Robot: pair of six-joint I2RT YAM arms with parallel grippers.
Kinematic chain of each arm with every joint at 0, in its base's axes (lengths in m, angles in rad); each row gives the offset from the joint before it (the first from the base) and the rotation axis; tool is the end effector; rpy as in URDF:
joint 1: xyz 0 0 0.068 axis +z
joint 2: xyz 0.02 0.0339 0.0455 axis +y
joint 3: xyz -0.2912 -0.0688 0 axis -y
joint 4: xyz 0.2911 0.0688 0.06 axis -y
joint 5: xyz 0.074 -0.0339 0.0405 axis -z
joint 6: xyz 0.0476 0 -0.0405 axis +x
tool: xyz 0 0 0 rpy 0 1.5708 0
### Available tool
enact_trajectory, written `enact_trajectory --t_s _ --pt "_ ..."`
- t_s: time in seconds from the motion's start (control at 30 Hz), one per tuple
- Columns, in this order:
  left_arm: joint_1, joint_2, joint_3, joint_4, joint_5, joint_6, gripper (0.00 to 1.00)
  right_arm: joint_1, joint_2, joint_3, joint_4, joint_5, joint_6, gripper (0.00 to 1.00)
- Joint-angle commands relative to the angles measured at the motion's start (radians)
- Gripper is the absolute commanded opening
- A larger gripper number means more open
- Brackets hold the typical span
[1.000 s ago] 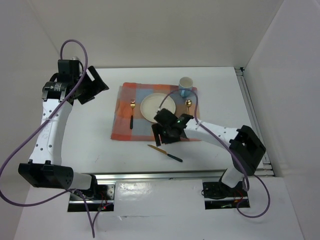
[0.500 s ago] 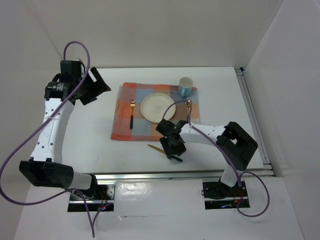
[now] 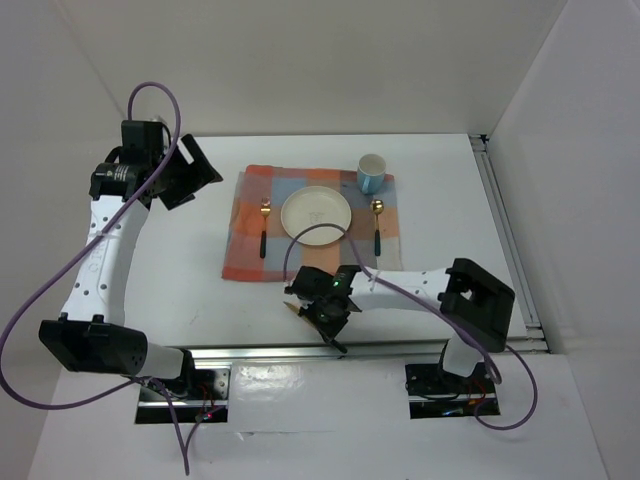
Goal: Set the dinner table for one person
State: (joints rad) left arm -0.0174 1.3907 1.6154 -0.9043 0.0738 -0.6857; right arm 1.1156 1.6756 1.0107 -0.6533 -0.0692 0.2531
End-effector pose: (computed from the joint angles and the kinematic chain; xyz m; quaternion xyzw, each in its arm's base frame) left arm 0.3326 -0.0093 0.4470 -0.2807 0.8571 -0.1796 0.3929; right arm 0.1496 0.3131 0.1531 -0.4184 0.8988 0.1062 0.0758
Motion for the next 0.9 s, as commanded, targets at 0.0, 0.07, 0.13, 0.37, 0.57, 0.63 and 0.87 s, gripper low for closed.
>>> enact_trajectory --t_s 0.0,0.07,0.13,0.37,0.57,0.63,0.87 --pt "0.005 0.002 0.011 0.031 0.020 -0.006 0.92 -0.010 -0.102 0.081 -0.034 -0.030 -0.074 0.00" --pt "0.005 0.002 0.011 0.031 0.020 -0.006 0.92 -0.010 -0.134 0.124 -0.055 0.003 -0.051 0.00" --pt "0.005 0.002 0.011 0.031 0.020 -0.006 0.92 -0.069 -0.158 0.147 -0.055 0.064 -0.006 0.00" --pt "0.005 0.002 0.008 0.031 0.020 -0.006 0.92 -0.426 -0.238 0.123 0.029 0.129 0.245 0.00" --pt "0.005 0.002 0.008 0.031 0.029 0.014 0.92 -0.623 -0.021 0.247 0.121 0.081 0.233 0.00" --pt "0.005 0.002 0.017 0.022 0.029 0.025 0.92 -0.642 0.079 0.291 0.107 0.111 0.216 0.00" --pt "0.005 0.013 0.006 0.013 0.018 0.025 0.92 -0.746 0.219 0.384 0.182 0.055 0.183 0.00"
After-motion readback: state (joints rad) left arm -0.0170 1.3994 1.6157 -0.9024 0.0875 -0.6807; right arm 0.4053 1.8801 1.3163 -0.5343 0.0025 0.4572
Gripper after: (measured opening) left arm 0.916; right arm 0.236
